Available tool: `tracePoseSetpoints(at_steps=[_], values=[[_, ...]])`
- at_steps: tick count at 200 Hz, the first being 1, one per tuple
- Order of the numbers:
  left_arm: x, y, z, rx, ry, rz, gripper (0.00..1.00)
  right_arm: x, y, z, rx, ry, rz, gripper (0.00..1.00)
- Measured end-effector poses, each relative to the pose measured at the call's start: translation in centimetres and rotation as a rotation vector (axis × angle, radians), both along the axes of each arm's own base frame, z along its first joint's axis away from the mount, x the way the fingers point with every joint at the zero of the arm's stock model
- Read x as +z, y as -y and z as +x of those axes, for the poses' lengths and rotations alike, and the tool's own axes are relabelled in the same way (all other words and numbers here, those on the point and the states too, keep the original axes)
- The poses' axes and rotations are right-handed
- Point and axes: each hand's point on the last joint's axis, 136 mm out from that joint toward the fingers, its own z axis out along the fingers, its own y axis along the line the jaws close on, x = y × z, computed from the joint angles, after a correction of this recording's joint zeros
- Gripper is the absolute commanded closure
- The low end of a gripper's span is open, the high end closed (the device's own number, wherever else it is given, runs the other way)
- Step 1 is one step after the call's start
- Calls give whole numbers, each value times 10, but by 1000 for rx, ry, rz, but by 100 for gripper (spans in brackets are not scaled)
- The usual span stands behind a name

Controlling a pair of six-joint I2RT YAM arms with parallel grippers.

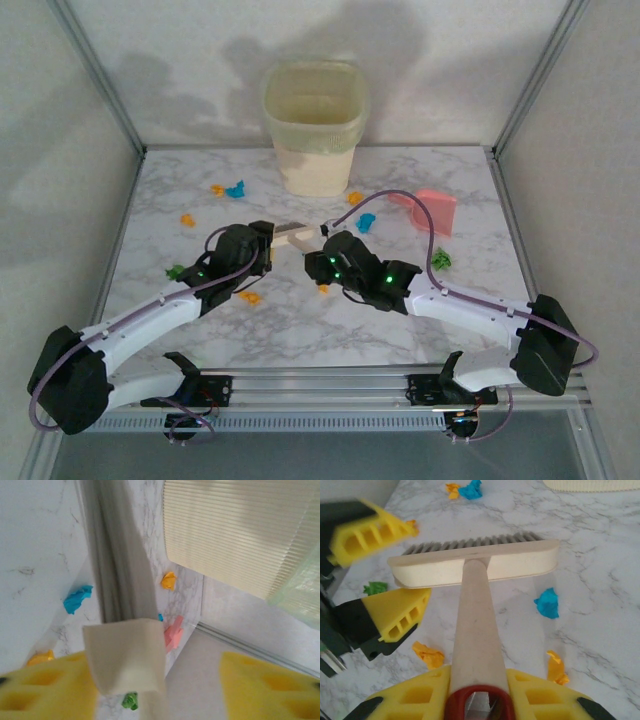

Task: Sweep away the paper scraps from the table

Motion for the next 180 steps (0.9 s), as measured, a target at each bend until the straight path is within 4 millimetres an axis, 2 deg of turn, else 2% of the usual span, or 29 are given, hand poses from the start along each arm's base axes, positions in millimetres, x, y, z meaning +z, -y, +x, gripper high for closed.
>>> tracePoseSetpoints(at_steps=[13,38,52,76,95,142,164,180], values=[[4,-1,-1,-7,13,9,1,-2,2,-1,4,-4,-16,100],[22,0,0,-37,61,39,1,3,8,-5,10,2,-24,100],[38,0,-1,-71,101,83,0,16,15,-8,11,26,0,100],[76,-3,-7,-134,232,161,1,44,35,-18,15,84,52,100],[106,-10,-20,-185,352,237,1,57,59,-29,7,123,76,100],[159,-43,-58,-215,590,455,1,63,129,-41,-101,183,47,100],[169,-55,-70,-207,663,529,1,69,162,-42,-186,214,33,100],[163,-55,-70,-225,677,578,0,71,185,-41,-257,235,13,100]])
